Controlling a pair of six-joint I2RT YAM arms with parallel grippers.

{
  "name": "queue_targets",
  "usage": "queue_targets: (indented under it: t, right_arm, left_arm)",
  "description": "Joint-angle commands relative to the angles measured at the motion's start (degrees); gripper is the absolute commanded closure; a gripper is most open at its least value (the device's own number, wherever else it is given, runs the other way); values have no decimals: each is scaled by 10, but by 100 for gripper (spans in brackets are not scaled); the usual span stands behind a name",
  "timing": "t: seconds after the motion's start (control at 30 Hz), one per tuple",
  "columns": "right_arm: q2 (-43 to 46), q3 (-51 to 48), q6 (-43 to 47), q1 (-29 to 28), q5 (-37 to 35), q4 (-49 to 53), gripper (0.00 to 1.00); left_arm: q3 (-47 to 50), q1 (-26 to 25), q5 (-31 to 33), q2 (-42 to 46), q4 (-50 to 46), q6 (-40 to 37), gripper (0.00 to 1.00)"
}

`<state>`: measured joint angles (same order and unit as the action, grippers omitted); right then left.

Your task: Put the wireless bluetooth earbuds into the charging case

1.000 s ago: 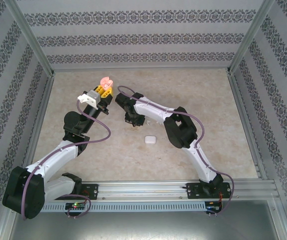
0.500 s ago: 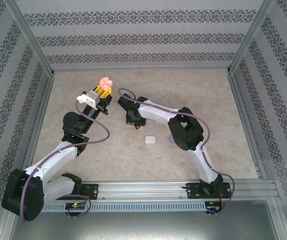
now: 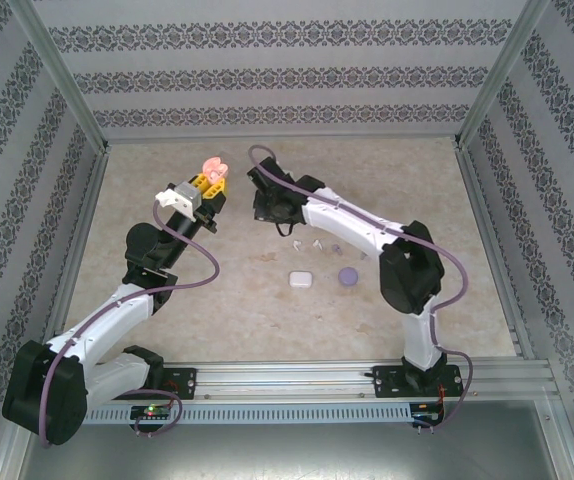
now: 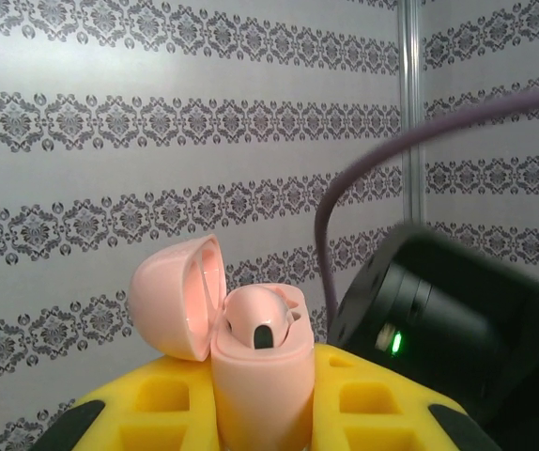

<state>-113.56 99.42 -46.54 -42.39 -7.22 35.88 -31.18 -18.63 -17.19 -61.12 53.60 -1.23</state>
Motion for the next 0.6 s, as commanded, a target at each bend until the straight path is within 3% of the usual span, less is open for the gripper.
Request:
queue_targets:
  t: [0.0, 0.57]
  right_arm:
    - [48, -23, 43, 14, -6, -32, 82]
    - [260, -84, 200, 32, 28, -140, 82]
  left_arm:
    - [-11, 6, -21, 10, -1, 0, 100]
    - [-45, 4, -156, -33, -38, -17, 100]
